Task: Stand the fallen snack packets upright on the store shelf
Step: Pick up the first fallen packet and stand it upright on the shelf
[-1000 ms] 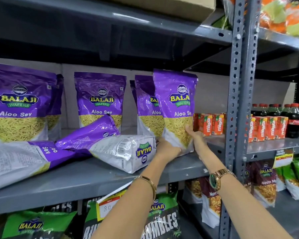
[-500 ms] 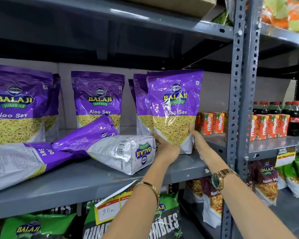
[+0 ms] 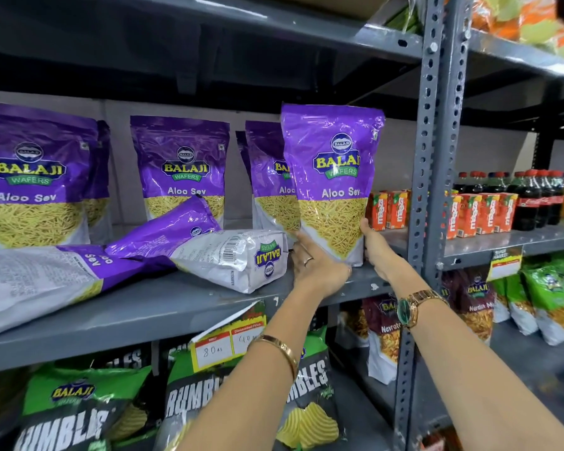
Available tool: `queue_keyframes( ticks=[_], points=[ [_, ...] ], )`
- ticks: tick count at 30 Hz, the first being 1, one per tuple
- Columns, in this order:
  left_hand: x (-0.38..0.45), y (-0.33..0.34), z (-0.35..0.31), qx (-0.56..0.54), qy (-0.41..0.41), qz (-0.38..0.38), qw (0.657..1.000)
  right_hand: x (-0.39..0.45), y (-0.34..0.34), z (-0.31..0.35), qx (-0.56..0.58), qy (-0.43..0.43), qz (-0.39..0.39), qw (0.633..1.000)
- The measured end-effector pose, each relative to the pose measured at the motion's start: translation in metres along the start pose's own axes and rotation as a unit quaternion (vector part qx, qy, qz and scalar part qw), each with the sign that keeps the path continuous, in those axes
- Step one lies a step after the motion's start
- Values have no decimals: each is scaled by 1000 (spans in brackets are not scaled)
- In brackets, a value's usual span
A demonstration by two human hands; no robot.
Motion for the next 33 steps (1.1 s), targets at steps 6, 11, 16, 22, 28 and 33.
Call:
queue_keyframes(
  ticks=[6, 11, 16, 22, 28, 33],
  points=[
    [-23, -10, -8, -17, 22, 1, 1000, -12, -4, 3, -4, -21, -21, 1000],
    [-43, -38, -18, -133, 42, -55, 989, -32, -9, 10, -79, -171, -174, 967],
    [-48, -107, -25, -177, 94, -213, 956, -93, 13, 58, -89, -446, -241, 857],
    [-42, -169, -9, -162, 72, -297, 938, -137, 77, 97, -123, -552, -142, 813],
    [-44, -187, 33, -123, -19, -329, 936, -124, 127, 87, -237, -455, -19, 858],
    [-42, -178, 65, -209, -153, -295, 920, -99, 143, 55, -295, -184, 88, 933]
  ],
)
Point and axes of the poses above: each hand's wrist, its own x-axis towards the middle knuckle, its own y-axis out of the palm, z = x × y, the point moved 5 cm from there along x, towards the middle knuckle, and after that the axes turned 15 degrees about -z, right-handed, at the moved point
